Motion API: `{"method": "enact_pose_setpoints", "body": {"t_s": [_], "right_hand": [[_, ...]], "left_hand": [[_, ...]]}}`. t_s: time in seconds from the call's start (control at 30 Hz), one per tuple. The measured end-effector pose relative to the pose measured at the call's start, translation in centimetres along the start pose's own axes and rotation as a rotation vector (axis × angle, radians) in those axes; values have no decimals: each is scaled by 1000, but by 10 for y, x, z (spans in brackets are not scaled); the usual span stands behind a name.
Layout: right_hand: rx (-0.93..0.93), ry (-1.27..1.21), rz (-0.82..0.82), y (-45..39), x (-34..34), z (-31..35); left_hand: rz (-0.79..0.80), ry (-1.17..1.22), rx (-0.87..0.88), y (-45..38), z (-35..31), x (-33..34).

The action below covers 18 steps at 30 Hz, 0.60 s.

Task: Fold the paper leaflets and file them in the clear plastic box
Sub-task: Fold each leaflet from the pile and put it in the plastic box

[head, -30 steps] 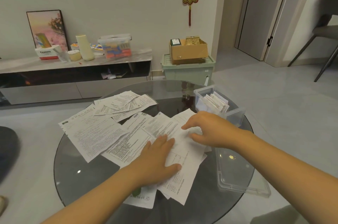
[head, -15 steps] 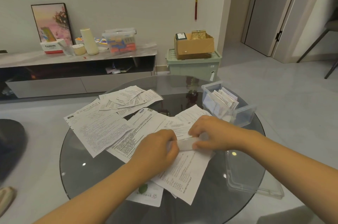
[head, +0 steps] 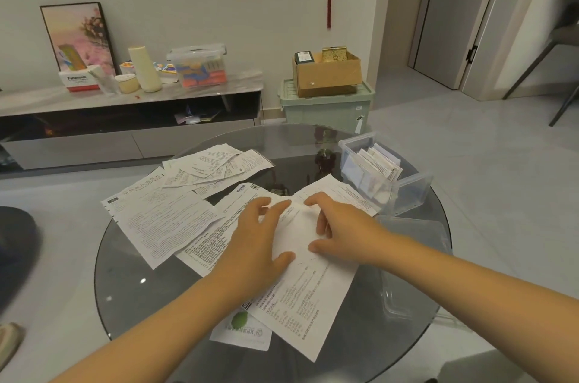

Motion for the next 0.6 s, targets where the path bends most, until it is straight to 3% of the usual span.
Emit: {"method": "enact_pose_setpoints", "body": {"t_s": [0.13,0.23,0.3,0.6], "right_hand": [[-136,182,-70,4,-3,12],[-248,266,27,6,9,19],[-242,276,63,7,15,18],[-228,252,-71,9,9,20]], "left_hand": [[16,-184,79,1,-3,-2],[124,-238,101,3,-1,2],[138,-234,120,4,0,2],[24,-109,98,6,-4,-11]]}}
Point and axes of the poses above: each hand's wrist, its own y-axis away from the middle knuckle, its own x-axis out of the palm, z = x × y, the point moved 7 cm from there along -y, towards the middle knuckle, and after that the axes turned 3 degrees about z, right-handed, at the moved point
